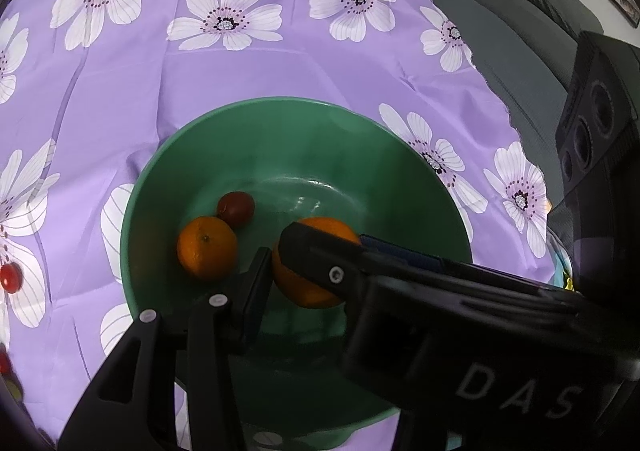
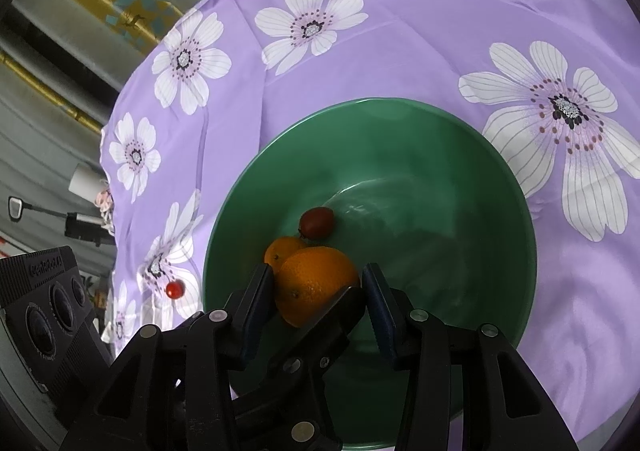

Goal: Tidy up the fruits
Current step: 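Lower the orange into the bowl and open the right gripper, then lift the right tool away from the bowl toward the fruit row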

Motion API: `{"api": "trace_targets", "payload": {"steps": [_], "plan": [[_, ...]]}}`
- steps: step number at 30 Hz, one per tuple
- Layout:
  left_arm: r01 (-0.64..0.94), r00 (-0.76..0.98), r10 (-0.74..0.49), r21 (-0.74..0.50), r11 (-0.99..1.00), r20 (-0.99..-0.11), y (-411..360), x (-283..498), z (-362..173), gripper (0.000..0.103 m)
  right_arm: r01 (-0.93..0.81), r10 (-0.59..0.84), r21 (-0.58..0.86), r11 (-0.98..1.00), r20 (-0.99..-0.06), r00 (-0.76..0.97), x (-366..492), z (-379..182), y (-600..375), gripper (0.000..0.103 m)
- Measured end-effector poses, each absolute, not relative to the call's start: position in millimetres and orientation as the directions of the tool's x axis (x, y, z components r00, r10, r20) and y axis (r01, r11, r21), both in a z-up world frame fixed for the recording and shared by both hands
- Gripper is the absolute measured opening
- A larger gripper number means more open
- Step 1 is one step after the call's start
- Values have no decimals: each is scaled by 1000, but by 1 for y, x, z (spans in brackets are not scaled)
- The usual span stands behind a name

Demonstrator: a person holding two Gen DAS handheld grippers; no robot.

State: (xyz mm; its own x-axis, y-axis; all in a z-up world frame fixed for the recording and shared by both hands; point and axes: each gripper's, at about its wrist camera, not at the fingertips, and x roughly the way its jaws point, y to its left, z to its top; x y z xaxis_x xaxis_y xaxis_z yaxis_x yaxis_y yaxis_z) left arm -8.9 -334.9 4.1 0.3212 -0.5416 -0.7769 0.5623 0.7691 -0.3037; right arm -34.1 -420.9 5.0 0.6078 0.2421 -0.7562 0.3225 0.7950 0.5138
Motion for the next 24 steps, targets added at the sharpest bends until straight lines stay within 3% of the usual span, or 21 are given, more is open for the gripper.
{"api": "trace_targets", "payload": {"steps": [5,15,24], "plan": [[565,354,-505,-250,786,-787,-335,-10,7,44,332,226,498,801,-766,602,-34,5,-419,48],[557,349,-509,-262,788,-787,-327,-11,11,46,339,206,488,804,-764,611,-35,10,-418,48],[543,384,-518,-266,796,-765,-309,-16,25,53,352,135,461,815,-741,658,-41,25,-417,47]]}}
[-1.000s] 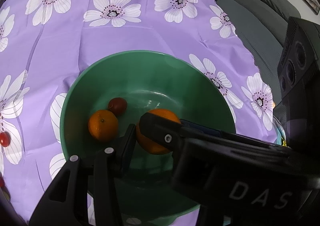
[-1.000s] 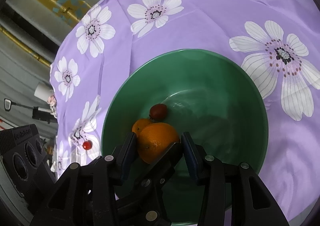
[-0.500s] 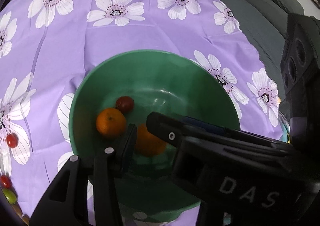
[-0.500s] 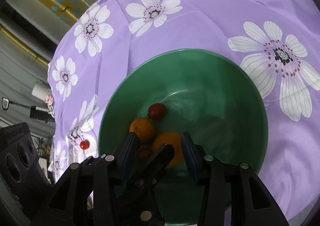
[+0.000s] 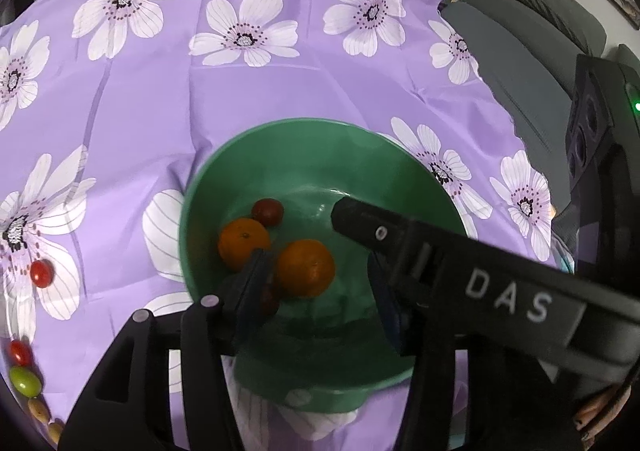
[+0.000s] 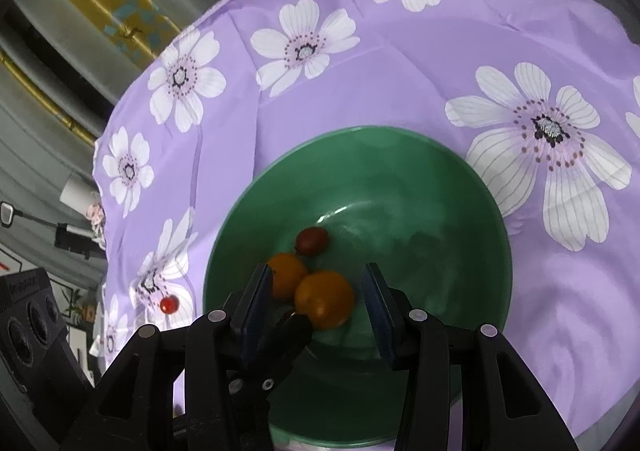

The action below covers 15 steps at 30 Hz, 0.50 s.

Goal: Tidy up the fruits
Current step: 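Lift the right tool away from the bowl toward the fruit row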

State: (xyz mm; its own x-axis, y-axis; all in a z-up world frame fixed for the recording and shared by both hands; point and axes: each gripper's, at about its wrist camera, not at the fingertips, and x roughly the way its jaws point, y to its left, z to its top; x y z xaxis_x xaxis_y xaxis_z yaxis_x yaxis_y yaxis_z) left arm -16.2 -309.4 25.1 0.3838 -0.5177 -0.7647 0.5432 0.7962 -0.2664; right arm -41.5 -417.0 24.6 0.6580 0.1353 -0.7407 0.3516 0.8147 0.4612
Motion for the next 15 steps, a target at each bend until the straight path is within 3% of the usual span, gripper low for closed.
{"api": "trace_targets", "payload": {"steps": [3,8,15], "plan": [[542,410,-519,-257,800,-750,-302,-22,32,55,357,94,433,828,-734,672,-43,32,-412,48],[530,447,-542,-277,801,-712,-275,-31,46,60,328,66,417,847,-697,714,-43,43,-401,60],[390,539,-504,-330,860,-675,-203,-30,58,70,242,81,413,878,-627,775,-44,57,-381,73]]}}
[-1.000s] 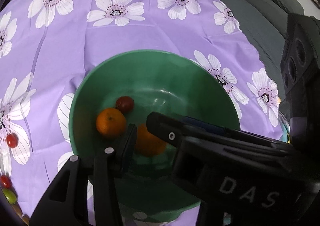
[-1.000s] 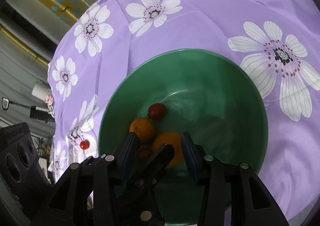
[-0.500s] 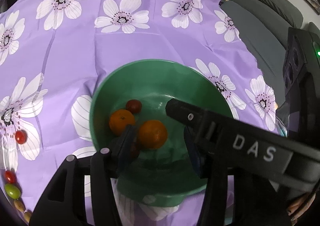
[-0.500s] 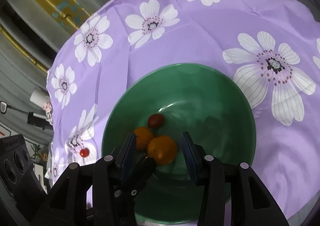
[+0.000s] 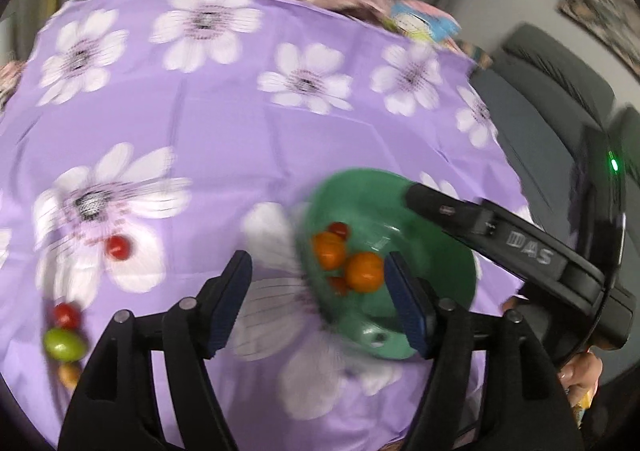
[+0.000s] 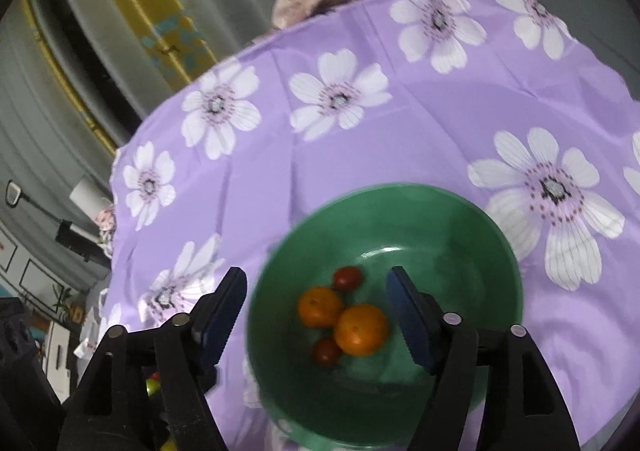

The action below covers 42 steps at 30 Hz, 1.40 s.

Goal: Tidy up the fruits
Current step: 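Lift the right tool away from the bowl toward the fruit row, then close the right gripper on the green lime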

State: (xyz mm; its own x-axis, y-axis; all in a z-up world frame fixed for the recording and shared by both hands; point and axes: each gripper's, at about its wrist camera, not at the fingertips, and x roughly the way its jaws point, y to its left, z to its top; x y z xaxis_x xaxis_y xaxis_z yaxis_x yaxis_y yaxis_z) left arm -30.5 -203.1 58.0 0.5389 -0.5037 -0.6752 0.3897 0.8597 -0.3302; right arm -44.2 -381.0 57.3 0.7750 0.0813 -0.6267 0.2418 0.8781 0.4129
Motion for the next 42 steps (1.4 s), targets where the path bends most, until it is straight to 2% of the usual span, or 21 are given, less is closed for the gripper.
{"api": "trace_targets", "payload": {"steps": [11,19,25,30,38,42], "plan": [[64,682,-320,-381,922,-658,-68,-26,50,71,75,218,417,906,-610,762,-30,58,-324,73],[-130,674,-189,-367,921,-714,-10,-12,23,69,-51,325,404,913,-647,690,-15,44,-264,73],[-138,652,-195,-368,920,-733,-5,-9,17,69,-173,472,449,876,-730,495,-4,14,-205,69],[-149,644,-196,-373,916,-739,-2,-8,14,68,-228,523,472,851,-798,299,-4,-16,-164,55],[-147,637,-203,-375,915,-744,-2,-6,12,68,-281,500,446,850,-851,162,-15,-44,-129,51],[-145,635,-205,-375,915,-745,-4,-6,12,68,-307,486,429,849,-863,138,-17,-49,-121,42]]}}
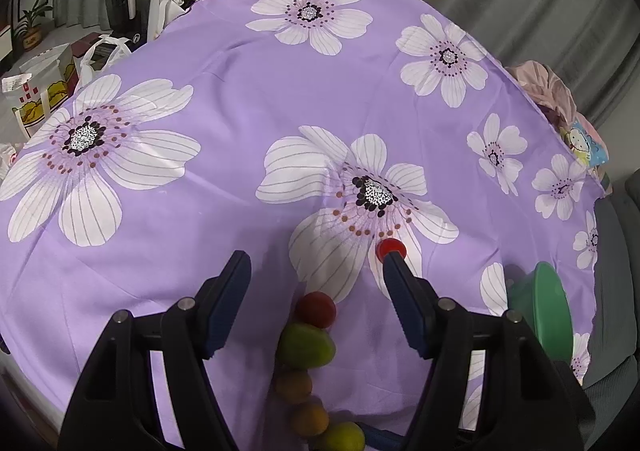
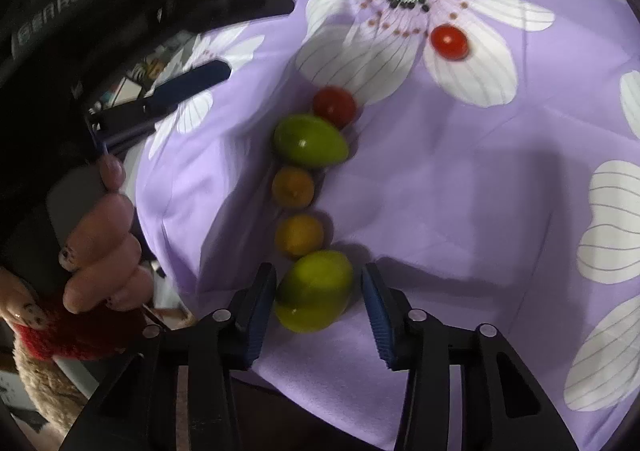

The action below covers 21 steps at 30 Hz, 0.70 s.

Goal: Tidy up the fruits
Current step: 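Close the right gripper on the green lime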

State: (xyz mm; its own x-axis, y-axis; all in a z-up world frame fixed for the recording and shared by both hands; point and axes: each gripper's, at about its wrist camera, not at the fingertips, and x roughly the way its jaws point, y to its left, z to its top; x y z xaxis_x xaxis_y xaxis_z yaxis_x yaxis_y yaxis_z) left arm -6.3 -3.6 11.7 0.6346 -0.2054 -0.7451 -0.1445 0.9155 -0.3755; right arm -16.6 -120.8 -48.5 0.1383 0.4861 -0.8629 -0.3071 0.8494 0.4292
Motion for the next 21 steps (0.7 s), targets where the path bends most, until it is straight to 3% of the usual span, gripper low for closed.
{"api": "trace_targets", "payload": {"steps": [8,21], "plan": [[-125,631,-215,-371,920,-746,-10,-6,11,68,-274,464,406,872,-864,195,-15,-42,-138,40],[-23,579,-254,-327,945,-774,-51,-4,1,60,-37,351,362,932,-868,351,9,-35,-223,41]]}}
